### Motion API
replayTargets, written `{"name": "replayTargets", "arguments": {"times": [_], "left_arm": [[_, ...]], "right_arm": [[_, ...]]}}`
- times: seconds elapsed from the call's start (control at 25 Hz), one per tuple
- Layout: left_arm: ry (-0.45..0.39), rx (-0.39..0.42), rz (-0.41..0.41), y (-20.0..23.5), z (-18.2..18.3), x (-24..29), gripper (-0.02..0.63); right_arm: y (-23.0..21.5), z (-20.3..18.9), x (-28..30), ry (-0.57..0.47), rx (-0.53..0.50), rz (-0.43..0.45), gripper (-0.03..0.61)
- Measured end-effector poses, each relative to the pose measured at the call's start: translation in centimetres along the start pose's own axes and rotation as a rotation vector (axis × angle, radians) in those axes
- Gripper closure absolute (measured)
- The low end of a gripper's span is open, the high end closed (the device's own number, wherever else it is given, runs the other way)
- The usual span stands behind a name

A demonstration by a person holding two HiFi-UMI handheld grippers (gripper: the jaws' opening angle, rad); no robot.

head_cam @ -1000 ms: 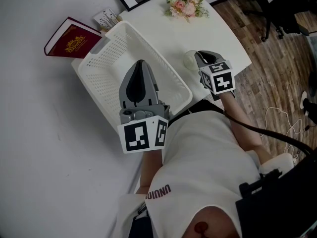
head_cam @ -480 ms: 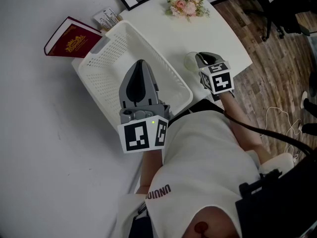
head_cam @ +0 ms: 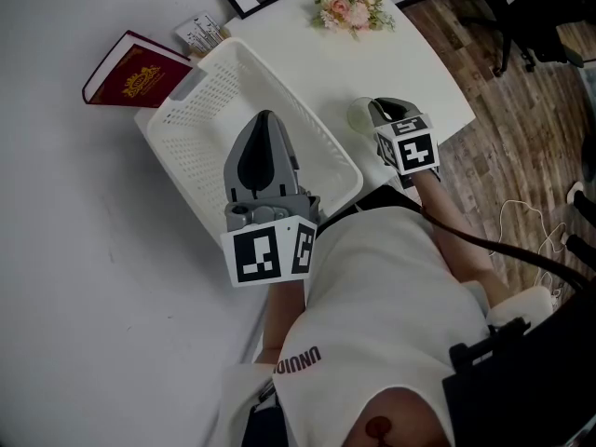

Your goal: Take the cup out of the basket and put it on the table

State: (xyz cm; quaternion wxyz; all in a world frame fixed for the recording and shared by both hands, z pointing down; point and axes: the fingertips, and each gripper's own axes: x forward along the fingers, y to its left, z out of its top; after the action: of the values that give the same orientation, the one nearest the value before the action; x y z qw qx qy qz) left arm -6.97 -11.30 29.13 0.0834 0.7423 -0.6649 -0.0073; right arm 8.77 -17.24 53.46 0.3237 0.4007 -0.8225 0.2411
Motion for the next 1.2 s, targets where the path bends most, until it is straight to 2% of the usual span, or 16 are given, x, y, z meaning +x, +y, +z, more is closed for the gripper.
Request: {"name": "replayTargets", "arguments": {"times": [1.2], "left_arm": [[-0.001,-0.002,0.010,0.15,-0.05,-0.05,0.601]], "right_arm": [[0.10,-0.30,0.62,0.020,-0.004,0.007,0.534]]}}
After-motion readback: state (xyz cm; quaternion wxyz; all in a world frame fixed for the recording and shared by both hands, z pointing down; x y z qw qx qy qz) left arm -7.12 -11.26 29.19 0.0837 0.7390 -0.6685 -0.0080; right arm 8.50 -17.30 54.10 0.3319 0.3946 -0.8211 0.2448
